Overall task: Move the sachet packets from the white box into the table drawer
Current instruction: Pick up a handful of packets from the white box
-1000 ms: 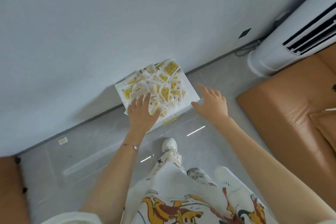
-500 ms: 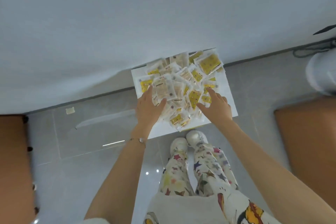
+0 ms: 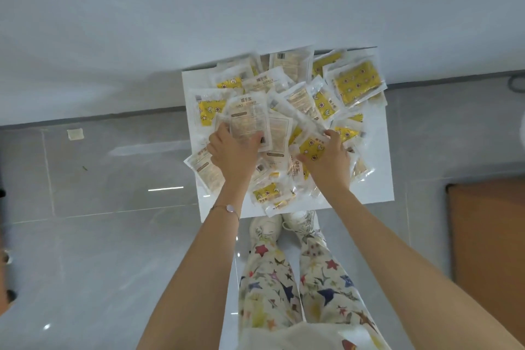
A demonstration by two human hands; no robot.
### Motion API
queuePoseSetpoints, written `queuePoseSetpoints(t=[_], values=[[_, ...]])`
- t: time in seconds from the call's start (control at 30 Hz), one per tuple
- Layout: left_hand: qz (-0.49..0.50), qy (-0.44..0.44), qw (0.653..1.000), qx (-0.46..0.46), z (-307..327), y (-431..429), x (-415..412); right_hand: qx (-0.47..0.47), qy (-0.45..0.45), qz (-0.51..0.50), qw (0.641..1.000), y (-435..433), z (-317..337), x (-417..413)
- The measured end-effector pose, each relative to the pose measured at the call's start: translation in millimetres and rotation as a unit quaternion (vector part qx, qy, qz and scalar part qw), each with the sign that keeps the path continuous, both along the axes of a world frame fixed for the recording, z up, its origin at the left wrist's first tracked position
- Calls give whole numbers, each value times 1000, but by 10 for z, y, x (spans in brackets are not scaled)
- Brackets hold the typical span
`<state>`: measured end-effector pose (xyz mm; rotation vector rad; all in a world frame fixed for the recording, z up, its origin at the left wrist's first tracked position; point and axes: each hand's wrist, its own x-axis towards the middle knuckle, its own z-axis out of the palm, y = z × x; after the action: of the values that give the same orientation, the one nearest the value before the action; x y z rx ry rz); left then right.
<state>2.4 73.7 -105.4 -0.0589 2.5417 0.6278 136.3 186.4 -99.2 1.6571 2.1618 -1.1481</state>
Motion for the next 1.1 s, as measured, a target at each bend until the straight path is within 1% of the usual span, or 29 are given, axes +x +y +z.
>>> queuePoseSetpoints(t=[0.07, 0.2, 0.3, 0.37, 0.47, 0.57, 0.77, 0.83, 0.93, 1.1], values=[[-8, -28, 1000, 9, -1, -12, -19, -20, 28, -10, 999, 43, 14, 9], [-74, -46, 996, 19, 2, -91, -7, -16, 45, -46, 998, 102, 31, 26], [-114, -34, 992, 31, -9, -161, 29, -21, 68, -120, 990, 200, 47, 55], [-123, -14, 992, 31, -23, -185, 52, -33, 77, -140, 987, 277, 65, 70], [-127, 13, 991, 40, -31, -195, 82, -63, 77, -133, 986, 319, 81, 56], [-131, 25, 989, 62, -7, -218, 96, -68, 54, -107, 990, 279, 67, 64], [-137, -4, 985, 101, 75, -396, 69, -91, 61, -124, 986, 258, 53, 176], [-169, 16, 982, 86, 90, -482, 30, -95, 61, -123, 986, 300, 62, 189], [-231, 57, 971, 36, 93, -594, 9, -89, 57, -123, 987, 345, 71, 204], [-254, 73, 964, -1, 91, -620, 107, -94, 43, -103, 989, 249, 32, 282]])
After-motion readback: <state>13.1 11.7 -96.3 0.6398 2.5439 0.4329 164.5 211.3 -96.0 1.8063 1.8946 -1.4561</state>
